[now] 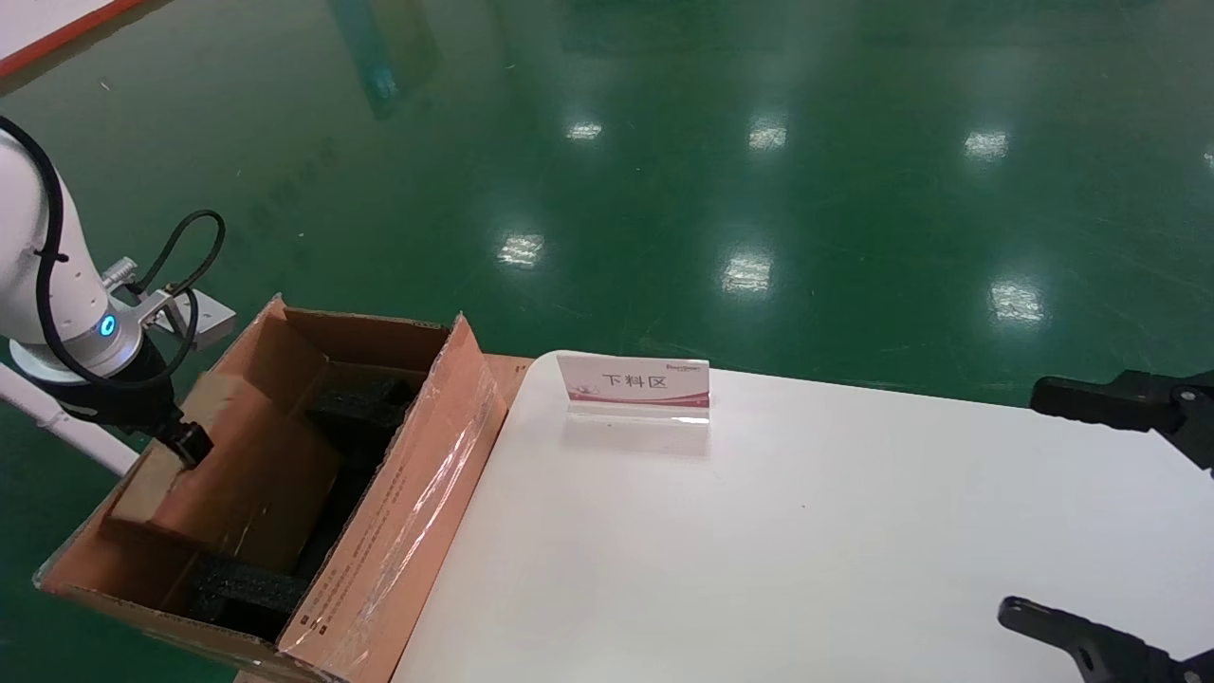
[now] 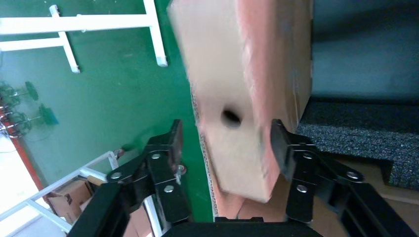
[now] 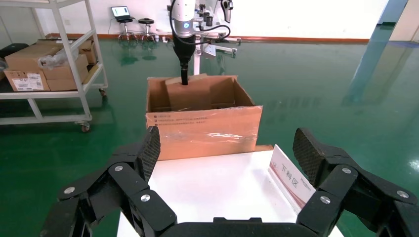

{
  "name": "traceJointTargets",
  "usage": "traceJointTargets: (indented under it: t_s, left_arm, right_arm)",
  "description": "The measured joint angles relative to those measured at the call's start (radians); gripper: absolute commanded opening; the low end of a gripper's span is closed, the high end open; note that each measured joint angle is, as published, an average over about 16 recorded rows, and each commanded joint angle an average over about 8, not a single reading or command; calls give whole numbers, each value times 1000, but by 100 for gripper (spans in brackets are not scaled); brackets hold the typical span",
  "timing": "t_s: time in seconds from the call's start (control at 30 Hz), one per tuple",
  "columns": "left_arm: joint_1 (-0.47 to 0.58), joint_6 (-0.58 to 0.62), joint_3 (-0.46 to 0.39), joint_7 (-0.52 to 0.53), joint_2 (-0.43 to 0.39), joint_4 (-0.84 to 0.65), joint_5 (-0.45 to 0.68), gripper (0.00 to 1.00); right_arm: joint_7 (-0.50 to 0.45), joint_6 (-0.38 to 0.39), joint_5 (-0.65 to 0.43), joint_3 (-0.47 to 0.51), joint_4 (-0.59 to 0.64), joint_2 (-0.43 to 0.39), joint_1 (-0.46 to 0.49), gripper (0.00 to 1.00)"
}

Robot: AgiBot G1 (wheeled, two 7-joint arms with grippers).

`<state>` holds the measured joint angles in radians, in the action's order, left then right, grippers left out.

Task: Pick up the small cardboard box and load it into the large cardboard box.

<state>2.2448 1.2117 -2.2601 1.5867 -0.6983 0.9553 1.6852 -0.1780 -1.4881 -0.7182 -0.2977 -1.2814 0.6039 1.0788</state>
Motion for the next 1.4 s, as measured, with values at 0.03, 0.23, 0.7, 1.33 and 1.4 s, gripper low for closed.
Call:
traceJointTargets:
  t_s: [0.03,0.23,0.7,1.33,1.4]
  left_arm:
    - [0,0,0,0,0,0,0,100]
    - [10,-10,6,-7,5,13,0,100]
    - [156,-130,76,-80,129,240,3,100]
    - [276,-260,237,-445,296,404,-303,100]
    - [271,-256,251,-469,300,404,-324,100]
  right_arm:
    - [0,0,0,0,0,0,0,100]
    - [0,0,0,0,0,0,0,100]
    - [1,0,0,-1,1,0,1,100]
    - [1,0,1,-1,1,0,1,100]
    - [1,0,1,-2,1,0,1,100]
